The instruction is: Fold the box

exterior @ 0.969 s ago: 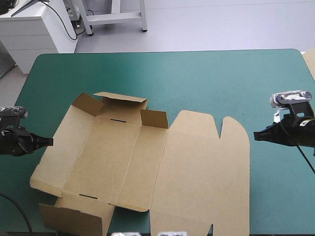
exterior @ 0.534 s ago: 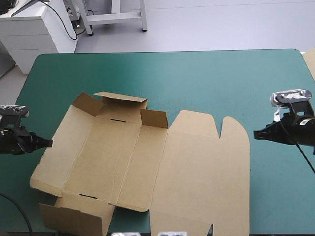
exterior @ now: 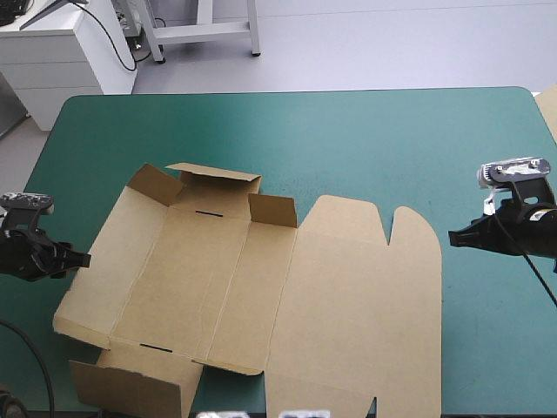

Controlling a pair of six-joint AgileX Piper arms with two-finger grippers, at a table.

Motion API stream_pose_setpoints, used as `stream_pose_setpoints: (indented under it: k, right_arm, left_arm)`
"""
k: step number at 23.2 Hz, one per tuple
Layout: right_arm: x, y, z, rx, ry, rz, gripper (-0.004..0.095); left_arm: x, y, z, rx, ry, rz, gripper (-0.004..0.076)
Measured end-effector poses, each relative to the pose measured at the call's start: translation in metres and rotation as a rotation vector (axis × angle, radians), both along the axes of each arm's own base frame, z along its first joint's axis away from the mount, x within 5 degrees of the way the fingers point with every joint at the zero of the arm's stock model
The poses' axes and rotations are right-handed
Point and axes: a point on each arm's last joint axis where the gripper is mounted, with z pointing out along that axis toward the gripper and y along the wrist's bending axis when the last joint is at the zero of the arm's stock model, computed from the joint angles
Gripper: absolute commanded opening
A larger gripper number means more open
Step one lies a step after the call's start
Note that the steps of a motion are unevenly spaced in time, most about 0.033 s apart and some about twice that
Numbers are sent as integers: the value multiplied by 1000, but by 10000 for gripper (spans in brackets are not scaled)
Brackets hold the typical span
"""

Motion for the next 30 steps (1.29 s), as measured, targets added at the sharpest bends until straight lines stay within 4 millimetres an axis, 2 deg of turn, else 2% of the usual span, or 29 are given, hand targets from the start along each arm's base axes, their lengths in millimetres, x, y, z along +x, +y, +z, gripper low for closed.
stream_pose_setpoints:
  k: [4, 11, 17, 30]
  right_arm:
    - [1, 0, 0, -2, -11, -4, -19]
    - [1, 0, 0, 1, -15, -5, -19]
    - [2, 0, 1, 3, -26, -8, -19]
    - [2, 0, 1, 6, -26, -8, -19]
  left_arm:
    - [10, 6, -25, -58, 132, -16, 349]
    - [19, 7, -58, -192, 317, -54, 348]
    - [27, -2, -56, -299, 241, -100, 348]
    - [27, -3, -56, -310, 255, -55, 348]
